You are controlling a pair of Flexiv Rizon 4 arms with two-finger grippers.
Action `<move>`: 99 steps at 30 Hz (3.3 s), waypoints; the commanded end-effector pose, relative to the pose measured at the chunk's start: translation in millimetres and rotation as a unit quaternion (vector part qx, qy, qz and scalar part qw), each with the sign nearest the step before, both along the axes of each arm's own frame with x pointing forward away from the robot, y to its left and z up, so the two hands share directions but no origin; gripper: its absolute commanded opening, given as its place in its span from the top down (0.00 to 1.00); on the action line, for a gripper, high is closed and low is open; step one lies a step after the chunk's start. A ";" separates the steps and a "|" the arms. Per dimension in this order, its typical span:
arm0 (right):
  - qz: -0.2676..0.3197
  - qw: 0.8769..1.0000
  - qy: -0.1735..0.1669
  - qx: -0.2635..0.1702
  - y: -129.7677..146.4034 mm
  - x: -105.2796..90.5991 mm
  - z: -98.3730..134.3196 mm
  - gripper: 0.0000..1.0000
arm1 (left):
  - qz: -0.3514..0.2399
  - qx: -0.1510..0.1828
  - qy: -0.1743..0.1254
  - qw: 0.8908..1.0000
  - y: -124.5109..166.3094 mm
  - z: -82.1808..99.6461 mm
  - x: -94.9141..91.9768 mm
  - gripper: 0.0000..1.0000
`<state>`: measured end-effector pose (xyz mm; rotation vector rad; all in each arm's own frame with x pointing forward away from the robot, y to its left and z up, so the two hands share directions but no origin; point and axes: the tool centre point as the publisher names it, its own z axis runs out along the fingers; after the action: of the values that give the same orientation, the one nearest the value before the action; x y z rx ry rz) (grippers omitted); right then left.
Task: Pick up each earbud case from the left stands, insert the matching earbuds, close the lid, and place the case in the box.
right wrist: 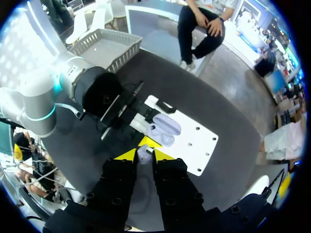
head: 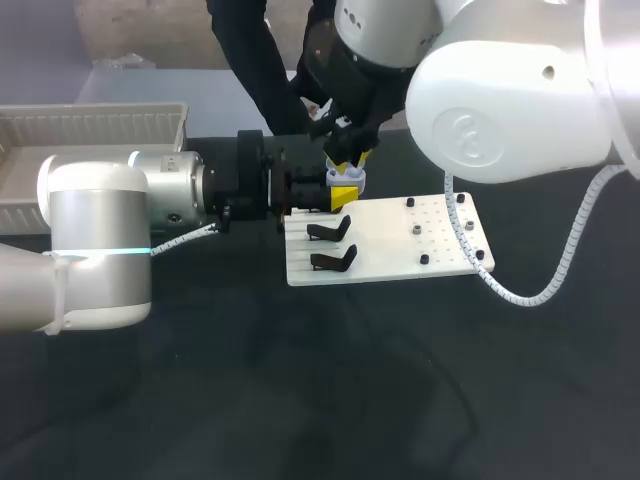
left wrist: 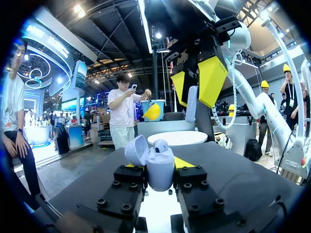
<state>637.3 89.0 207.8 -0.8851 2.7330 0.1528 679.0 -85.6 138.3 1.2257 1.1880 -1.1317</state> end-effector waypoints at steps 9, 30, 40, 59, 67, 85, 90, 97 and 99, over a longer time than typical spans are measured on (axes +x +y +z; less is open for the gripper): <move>0.006 1.000 0.017 -0.013 2.1 20.6 -5.6 1.00 | 0.003 -0.003 -0.003 1.000 -0.2 -1.0 -1.3 1.00; 0.019 0.999 0.020 -0.025 7.8 25.0 -17.3 1.00 | 0.003 -0.003 -0.003 1.000 -0.2 -1.0 -1.3 1.00; 0.019 0.999 0.020 -0.029 7.9 25.3 -21.0 1.00 | 0.003 -0.003 -0.003 1.000 -0.2 -1.0 -1.3 1.00; 0.016 0.999 0.019 -0.033 7.0 28.7 -24.5 1.00 | 0.003 -0.003 -0.003 1.000 -0.2 -1.0 -1.3 1.00; 0.017 0.999 0.019 -0.035 7.6 28.7 -25.1 1.00 | 0.003 -0.003 -0.003 1.000 -0.2 -1.0 -1.3 1.00; 0.019 0.999 0.019 -0.040 7.5 28.3 -28.1 1.00 | 0.003 -0.003 -0.003 1.000 -0.2 -1.0 -1.3 1.00; 0.021 0.999 0.020 -0.043 7.9 29.0 -29.1 1.00 | 0.003 -0.003 -0.003 1.000 -0.2 -1.0 -1.3 1.00; 0.024 0.998 0.024 -0.046 8.3 29.2 -31.0 1.00 | 0.003 -0.003 -0.003 1.000 -0.2 -1.0 -1.3 1.00; 0.024 0.998 0.024 -0.046 8.3 29.5 -31.4 1.00 | 0.003 -0.003 -0.003 1.000 -0.2 -1.0 -1.3 1.00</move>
<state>664.2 94.5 176.6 -0.9811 2.7771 0.0605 678.9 -85.5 138.1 1.2258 1.1882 -1.1319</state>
